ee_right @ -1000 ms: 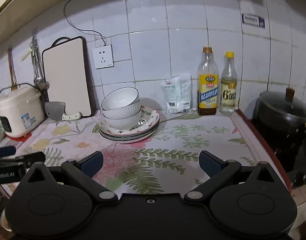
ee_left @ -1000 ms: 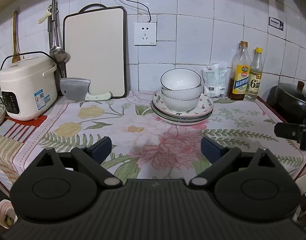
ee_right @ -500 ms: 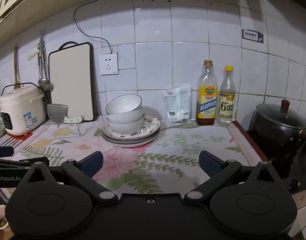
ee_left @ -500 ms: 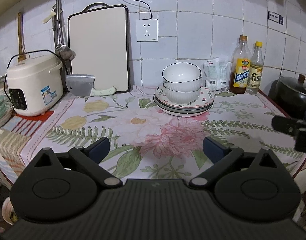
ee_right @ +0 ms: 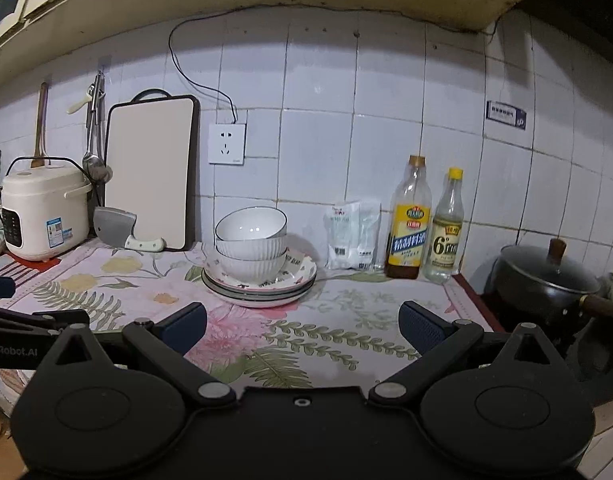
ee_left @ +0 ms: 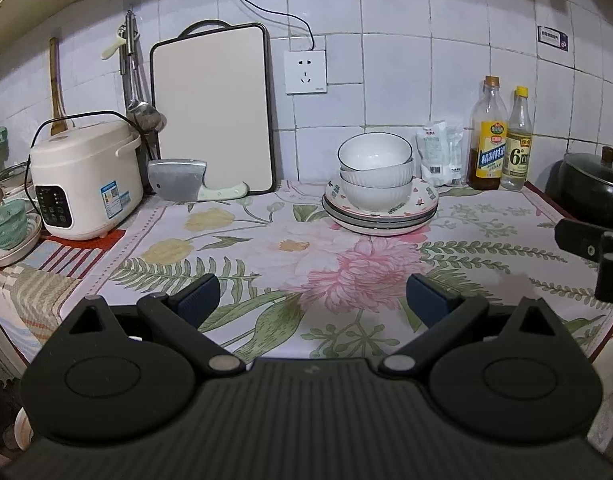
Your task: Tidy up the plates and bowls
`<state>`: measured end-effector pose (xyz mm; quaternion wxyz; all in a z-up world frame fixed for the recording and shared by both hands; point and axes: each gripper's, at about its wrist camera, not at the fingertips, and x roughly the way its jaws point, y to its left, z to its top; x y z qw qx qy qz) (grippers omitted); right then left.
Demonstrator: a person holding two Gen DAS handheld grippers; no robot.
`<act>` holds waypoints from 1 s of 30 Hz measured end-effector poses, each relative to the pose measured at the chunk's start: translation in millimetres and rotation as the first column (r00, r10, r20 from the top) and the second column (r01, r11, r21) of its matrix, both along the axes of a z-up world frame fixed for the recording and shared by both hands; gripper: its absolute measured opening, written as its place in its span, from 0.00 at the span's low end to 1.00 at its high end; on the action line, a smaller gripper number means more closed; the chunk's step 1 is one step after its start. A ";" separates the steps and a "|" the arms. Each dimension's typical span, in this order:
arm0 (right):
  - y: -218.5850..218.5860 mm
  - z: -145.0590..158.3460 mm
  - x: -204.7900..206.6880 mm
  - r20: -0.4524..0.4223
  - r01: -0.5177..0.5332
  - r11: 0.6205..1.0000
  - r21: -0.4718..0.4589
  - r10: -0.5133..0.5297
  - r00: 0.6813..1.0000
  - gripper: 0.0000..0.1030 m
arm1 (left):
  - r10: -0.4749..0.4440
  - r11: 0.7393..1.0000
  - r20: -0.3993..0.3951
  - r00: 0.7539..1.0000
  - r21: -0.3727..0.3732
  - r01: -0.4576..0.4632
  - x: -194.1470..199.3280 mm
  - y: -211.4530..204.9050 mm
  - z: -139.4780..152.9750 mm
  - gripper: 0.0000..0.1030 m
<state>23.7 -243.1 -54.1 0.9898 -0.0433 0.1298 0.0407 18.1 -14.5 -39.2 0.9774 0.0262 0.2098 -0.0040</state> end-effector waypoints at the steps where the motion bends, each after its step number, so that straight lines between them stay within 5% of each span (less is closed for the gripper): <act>1: 1.2 0.1 -1.5 0.005 0.002 1.000 -0.004 -0.002 1.000 1.00 | 0.002 1.000 0.002 1.000 0.004 -0.002 -0.7 0.5 -0.3 0.98; 30: 12.6 0.0 -12.7 0.025 0.045 0.998 -0.032 -0.044 0.999 1.00 | 0.054 0.998 0.019 0.998 0.020 -0.054 -1.4 8.5 -5.7 0.99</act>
